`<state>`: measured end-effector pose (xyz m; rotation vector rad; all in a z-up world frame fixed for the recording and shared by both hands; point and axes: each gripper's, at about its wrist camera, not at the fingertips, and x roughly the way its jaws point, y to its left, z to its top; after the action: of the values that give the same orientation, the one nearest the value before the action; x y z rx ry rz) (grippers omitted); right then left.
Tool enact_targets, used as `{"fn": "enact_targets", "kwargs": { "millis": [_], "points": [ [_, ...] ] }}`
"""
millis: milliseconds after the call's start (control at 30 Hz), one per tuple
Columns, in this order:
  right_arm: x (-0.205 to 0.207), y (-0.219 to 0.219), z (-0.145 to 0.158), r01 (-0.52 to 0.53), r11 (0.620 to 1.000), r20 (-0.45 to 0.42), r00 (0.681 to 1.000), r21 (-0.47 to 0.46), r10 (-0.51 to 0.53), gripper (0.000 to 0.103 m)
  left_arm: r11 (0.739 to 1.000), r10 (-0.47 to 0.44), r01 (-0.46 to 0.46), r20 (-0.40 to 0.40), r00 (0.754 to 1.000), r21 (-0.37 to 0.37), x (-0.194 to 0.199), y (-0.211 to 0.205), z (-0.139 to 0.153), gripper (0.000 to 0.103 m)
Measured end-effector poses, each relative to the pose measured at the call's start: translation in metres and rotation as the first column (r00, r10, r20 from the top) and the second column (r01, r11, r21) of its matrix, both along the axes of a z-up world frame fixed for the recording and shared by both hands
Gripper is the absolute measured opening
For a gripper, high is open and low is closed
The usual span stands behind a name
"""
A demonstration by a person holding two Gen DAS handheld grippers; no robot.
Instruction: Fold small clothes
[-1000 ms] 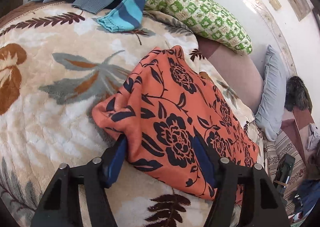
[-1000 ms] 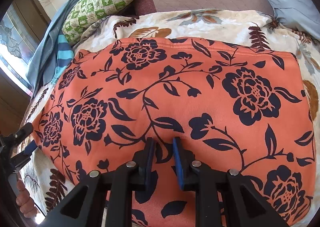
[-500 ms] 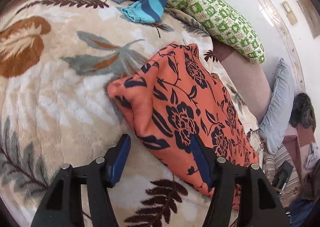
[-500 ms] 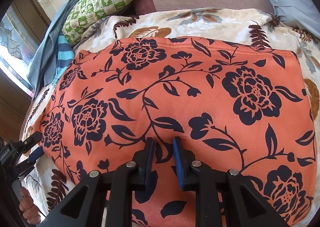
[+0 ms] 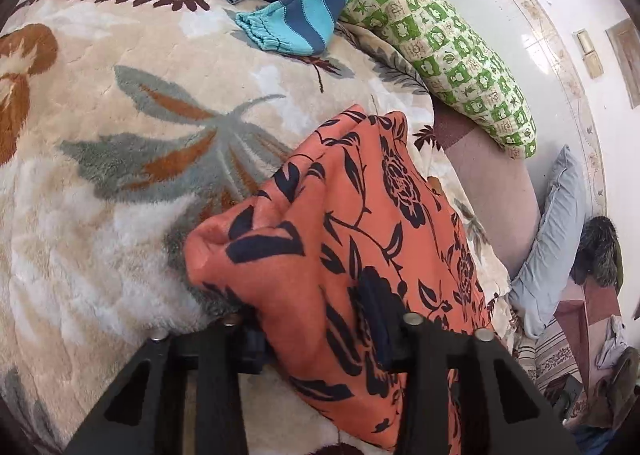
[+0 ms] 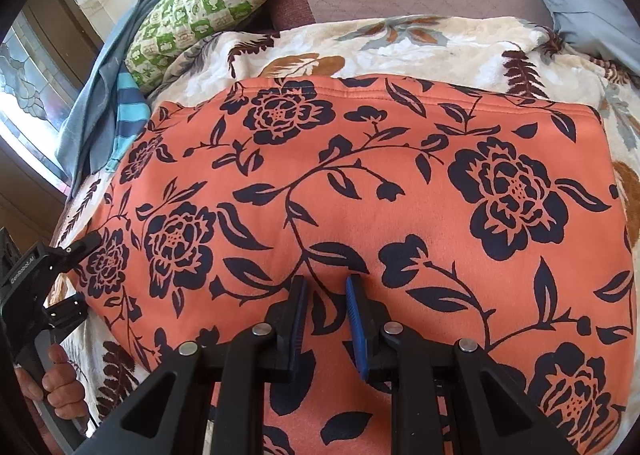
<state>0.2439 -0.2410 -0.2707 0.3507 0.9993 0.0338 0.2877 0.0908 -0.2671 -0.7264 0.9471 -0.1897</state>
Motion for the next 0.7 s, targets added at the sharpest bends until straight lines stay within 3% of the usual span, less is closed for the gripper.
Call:
{"fn": "enact_targets", "kwargs": {
  "millis": [133,233,333,400,467,533,600,700],
  "points": [
    [-0.005,-0.002,0.005,0.0,1.0,0.016,1.0,0.029,-0.001,0.024,1.0,-0.017,0.016,0.029,0.999,0.008,-0.001,-0.001,0.001,0.025],
    [-0.013,0.002,0.018,-0.03,0.998,0.082,0.996,0.054,0.025,0.024,1.0,-0.017,0.017,0.042,0.999,0.003,-0.002,-0.001,0.004,0.024],
    [-0.02,0.021,0.032,-0.127,0.991,0.152,0.981,0.036,0.12,0.024,1.0,-0.012,0.012,0.057,0.998,0.006,-0.005,-0.003,0.009,0.023],
    [-0.019,0.037,0.026,-0.2,0.979,0.125,0.973,0.05,0.192,0.024,1.0,-0.017,0.016,0.084,0.996,0.021,-0.008,-0.007,0.016,0.022],
    [-0.013,0.052,0.004,-0.271,0.961,0.015,0.963,0.052,0.27,0.025,0.997,-0.042,0.032,0.126,0.991,0.076,-0.012,-0.015,0.028,0.021],
    [-0.02,0.055,0.01,-0.287,0.958,0.052,0.957,0.002,0.287,0.024,0.985,-0.078,0.048,0.176,0.981,0.165,-0.02,-0.028,0.042,0.021],
    [-0.024,0.042,0.017,-0.271,0.961,0.061,0.962,0.056,0.268,0.024,0.978,-0.116,0.074,0.211,0.97,0.197,-0.028,-0.038,0.053,0.02],
    [-0.027,0.002,0.023,-0.141,0.982,0.075,0.988,0.125,0.133,0.024,0.963,-0.169,0.107,0.244,0.955,0.246,-0.039,-0.056,0.073,0.019]
  ]
}}
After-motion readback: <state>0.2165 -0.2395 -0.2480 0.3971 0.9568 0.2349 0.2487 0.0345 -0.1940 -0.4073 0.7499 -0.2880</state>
